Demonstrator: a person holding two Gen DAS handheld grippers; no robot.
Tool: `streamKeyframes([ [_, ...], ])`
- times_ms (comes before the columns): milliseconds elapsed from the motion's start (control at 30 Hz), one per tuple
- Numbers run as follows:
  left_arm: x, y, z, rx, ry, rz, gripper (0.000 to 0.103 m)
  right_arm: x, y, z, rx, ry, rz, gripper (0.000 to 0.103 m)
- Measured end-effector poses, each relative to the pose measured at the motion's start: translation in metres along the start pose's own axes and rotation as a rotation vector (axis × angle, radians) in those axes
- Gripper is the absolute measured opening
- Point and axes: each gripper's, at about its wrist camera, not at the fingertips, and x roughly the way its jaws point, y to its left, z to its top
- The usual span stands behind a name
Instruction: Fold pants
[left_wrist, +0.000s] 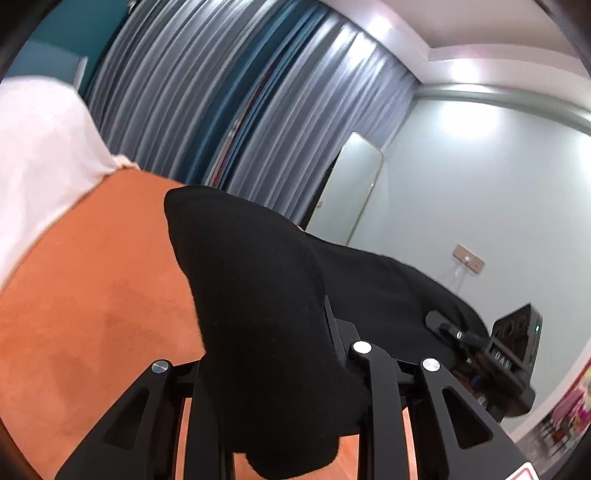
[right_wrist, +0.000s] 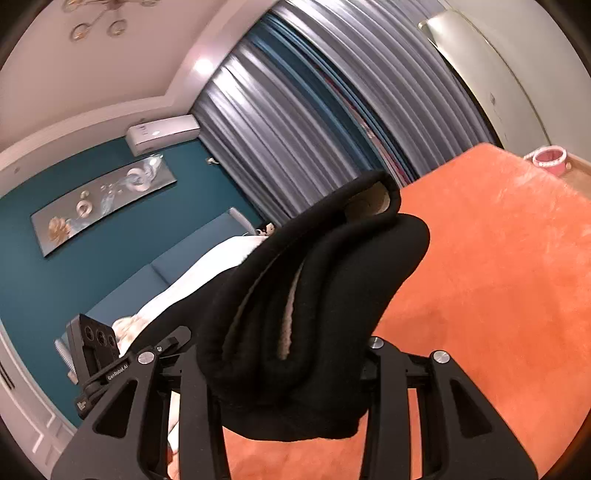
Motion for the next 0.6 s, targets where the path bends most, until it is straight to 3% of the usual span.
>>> streamKeyframes([
  [133,0.084,0.055,-0.032,-0.040,0.092,0.041,0.022,0.067,-0.071,-0.012,0.039,0.042,-0.048,0.035],
  [267,0.153,0.110,-0.089,-0.072,0.250,0.118,0.022,0.118,-0.150,-0.059,0.123,0.149,-0.133,0.035],
  [333,0.171,0.132,-0.123,-0.066,0.302,0.142,0.028,0.139,-0.186,-0.090,0.154,0.232,-0.189,0.036],
  [367,0.168,0.140,-0.135,-0.066,0.278,0.137,0.042,0.147,-0.204,-0.110,0.154,0.278,-0.232,0.042],
  [400,0.163,0.148,-0.139,-0.099,0.266,0.145,0.073,0.148,-0.216,-0.121,0.173,0.290,-0.227,0.051],
  [433,0.159,0.159,-0.137,-0.169,0.266,0.181,0.086,0.147,-0.227,-0.124,0.233,0.290,-0.194,0.051],
  [500,0.157,0.170,-0.135,-0.228,0.282,0.171,0.090,0.146,-0.233,-0.116,0.271,0.313,-0.167,0.058],
  [567,0.148,0.165,-0.135,-0.197,0.339,0.208,0.089,0.146,-0.227,-0.115,0.231,0.343,-0.196,0.062],
  [600,0.138,0.160,-0.135,-0.189,0.356,0.235,0.089,0.140,-0.222,-0.114,0.233,0.351,-0.218,0.069],
])
